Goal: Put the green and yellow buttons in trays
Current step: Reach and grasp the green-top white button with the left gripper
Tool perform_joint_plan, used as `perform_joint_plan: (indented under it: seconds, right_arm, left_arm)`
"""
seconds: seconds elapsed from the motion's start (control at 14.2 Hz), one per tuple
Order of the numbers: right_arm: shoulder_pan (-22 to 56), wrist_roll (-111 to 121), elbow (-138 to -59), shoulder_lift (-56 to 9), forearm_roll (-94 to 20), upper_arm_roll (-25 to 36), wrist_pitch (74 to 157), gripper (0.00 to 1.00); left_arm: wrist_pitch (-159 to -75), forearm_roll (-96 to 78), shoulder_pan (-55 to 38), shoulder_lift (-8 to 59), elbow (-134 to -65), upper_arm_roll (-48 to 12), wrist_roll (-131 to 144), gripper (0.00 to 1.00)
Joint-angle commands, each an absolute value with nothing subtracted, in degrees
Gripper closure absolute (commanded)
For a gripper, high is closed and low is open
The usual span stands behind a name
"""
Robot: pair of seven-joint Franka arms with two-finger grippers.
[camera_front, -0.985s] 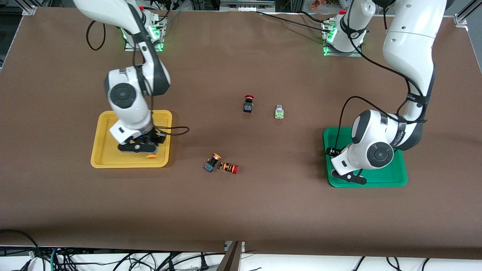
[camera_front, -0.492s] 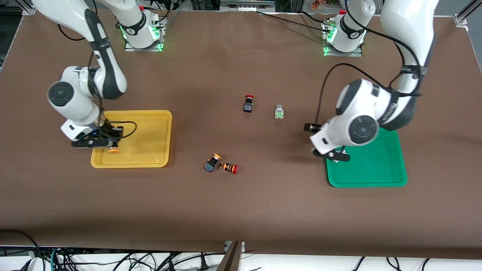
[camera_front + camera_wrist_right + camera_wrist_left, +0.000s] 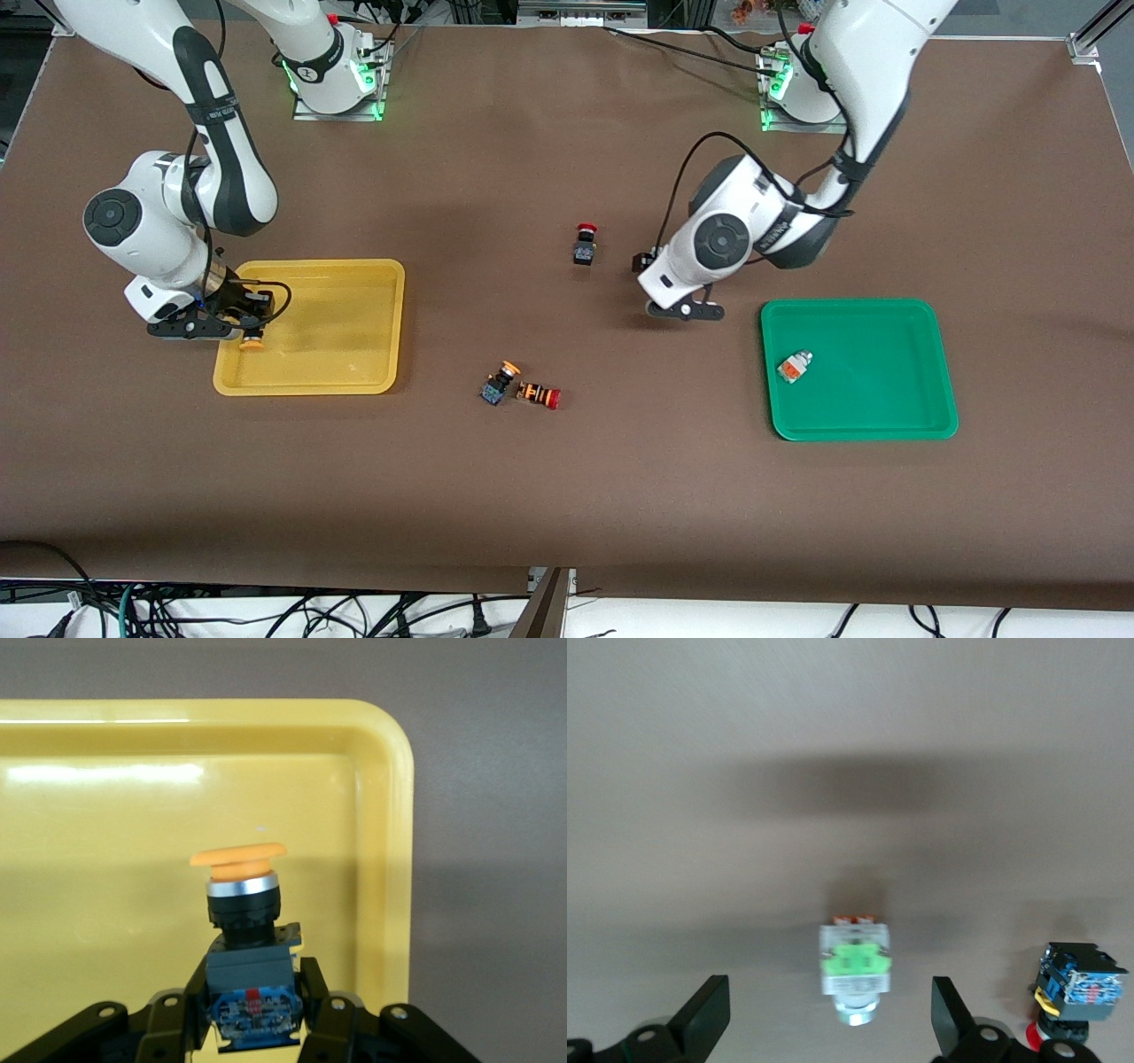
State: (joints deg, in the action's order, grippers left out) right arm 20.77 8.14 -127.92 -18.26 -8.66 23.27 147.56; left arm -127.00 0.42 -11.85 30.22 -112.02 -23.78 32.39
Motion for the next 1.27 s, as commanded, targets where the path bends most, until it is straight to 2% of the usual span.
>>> perform_joint_plan:
  seconds: [0.0, 0.07, 0.21, 0.28, 0.35, 0.42, 0.49, 0.7, 0.91, 0.98, 1.2]
  right_arm:
    - [21.0, 9.3, -129.8, -17.0, -12.2, 22.8, 150.1, 0.67]
    - [21.1, 9.1, -129.8, -17.1, -12.3, 22.7, 150.5, 0.57]
    - [21.2, 8.7, -129.8, -17.5, -12.3, 22.7, 151.0, 0.20]
    - [21.5, 8.4, -129.8, -17.4, -12.3, 22.7, 151.0, 0.09]
    - [21.9, 8.2, -129.7, -17.4, -12.3, 22.6, 150.9, 0.04]
    - [22.7, 7.5, -129.6, -17.1, -12.3, 22.3, 150.6, 0.04]
    - [23.3, 5.6, -129.4, -16.9, -12.3, 21.3, 150.5, 0.04]
    - [26.2, -3.8, -127.4, -16.6, -12.3, 17.4, 150.5, 0.04]
    - [33.5, -13.1, -122.8, -19.2, -12.0, 17.4, 150.6, 0.05]
    - [35.9, -16.8, -120.6, -20.8, -11.5, 17.5, 150.5, 0.05]
    - [38.2, -21.8, -115.5, -24.7, -11.4, 17.4, 150.4, 0.05]
  left_arm:
    - [-130.8, 3.9, -13.2, 31.4, -114.3, -23.6, 36.2, 0.00]
    - [-132.3, 4.2, -14.2, 32.5, -114.3, -23.6, 37.3, 0.00]
    - [-133.6, 7.0, -14.9, 34.6, -114.2, -23.4, 37.7, 0.00]
    - [-133.6, 8.2, -14.6, 34.7, -114.1, -23.4, 37.7, 0.18]
    - [-133.6, 8.6, -14.5, 34.5, -114.0, -23.4, 37.7, 0.56]
    - [-133.5, 8.6, -14.5, 34.5, -113.9, -23.4, 37.7, 0.84]
    - [-133.3, 8.6, -14.5, 34.2, -113.7, -23.5, 37.7, 0.99]
    - [-127.9, 8.7, -12.1, 30.1, -112.3, -23.5, 36.5, 1.00]
    - [-111.1, 8.7, -6.5, 27.5, -103.4, -23.5, 25.9, 1.00]
    - [-108.0, 8.7, -3.9, 27.6, -100.5, -23.5, 21.7, 1.00]
    - [-107.1, 11.7, 4.1, 28.1, -97.4, -23.0, 9.4, 1.00]
